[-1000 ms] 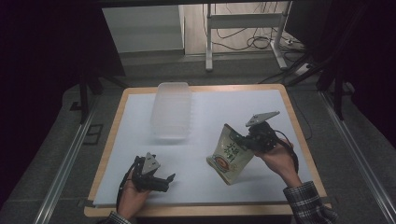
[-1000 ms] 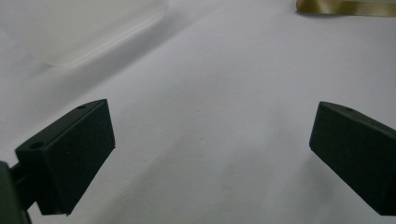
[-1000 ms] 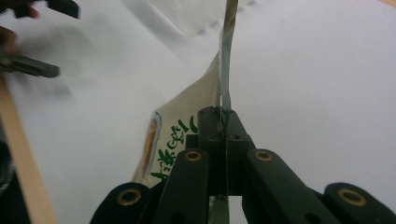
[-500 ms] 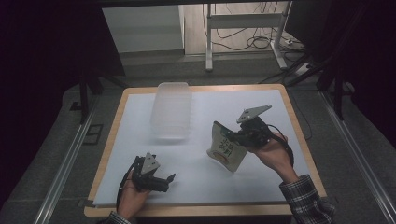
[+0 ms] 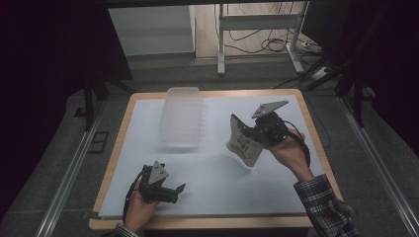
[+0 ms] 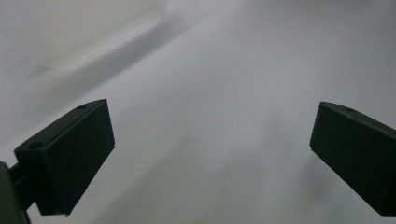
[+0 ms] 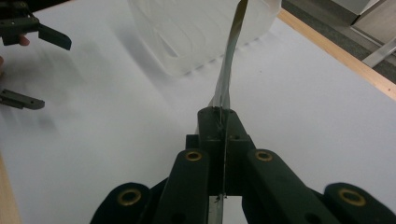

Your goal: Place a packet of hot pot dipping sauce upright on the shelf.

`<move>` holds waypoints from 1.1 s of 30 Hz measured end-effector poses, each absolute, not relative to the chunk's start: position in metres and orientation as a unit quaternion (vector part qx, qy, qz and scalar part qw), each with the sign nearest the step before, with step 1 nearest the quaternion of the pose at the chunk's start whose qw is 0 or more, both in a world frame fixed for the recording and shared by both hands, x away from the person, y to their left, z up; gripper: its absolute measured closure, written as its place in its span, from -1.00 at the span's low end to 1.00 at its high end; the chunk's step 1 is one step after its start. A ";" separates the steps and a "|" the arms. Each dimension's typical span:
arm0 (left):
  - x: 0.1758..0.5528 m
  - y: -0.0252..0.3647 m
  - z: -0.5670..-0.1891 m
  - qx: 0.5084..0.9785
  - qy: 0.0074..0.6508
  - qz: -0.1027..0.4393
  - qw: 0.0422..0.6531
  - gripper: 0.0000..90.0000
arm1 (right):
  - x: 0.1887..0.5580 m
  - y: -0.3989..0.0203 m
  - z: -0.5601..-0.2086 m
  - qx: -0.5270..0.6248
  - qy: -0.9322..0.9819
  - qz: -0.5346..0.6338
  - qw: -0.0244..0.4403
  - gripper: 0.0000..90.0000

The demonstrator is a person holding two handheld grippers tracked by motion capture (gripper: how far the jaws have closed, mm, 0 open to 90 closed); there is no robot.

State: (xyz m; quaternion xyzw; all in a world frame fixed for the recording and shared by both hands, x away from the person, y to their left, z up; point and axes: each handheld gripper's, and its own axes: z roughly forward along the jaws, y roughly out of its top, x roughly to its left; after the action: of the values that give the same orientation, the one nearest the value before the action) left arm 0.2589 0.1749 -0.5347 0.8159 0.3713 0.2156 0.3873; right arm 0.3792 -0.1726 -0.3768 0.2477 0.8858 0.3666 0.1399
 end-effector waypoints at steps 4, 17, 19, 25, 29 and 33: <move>0.259 0.174 -0.535 0.819 0.368 0.213 0.385 -1.00 | 0.382 -0.171 -0.373 0.246 0.884 0.373 0.137 0.97; 0.258 0.175 -0.534 0.817 0.370 0.211 0.388 -1.00 | 0.399 -0.157 -0.360 0.232 0.885 0.380 0.135 0.97; 0.258 0.175 -0.534 0.817 0.370 0.212 0.388 -1.00 | 0.401 -0.154 -0.358 0.232 0.885 0.380 0.134 0.97; 0.258 0.175 -0.534 0.817 0.369 0.213 0.389 -1.00 | 0.410 -0.146 -0.354 0.226 0.886 0.382 0.134 0.97; 0.258 0.175 -0.534 0.816 0.369 0.213 0.390 -1.00 | 0.418 -0.139 -0.351 0.223 0.885 0.388 0.131 0.97; 0.258 0.175 -0.534 0.816 0.369 0.213 0.391 -1.00 | 0.427 -0.129 -0.349 0.216 0.887 0.387 0.131 0.97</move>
State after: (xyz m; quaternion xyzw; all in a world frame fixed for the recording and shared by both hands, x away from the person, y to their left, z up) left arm 0.2577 0.1747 -0.5338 0.8155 0.3692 0.2133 0.3913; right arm 0.4268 -0.1288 -0.3491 0.2163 0.8866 0.3874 0.1308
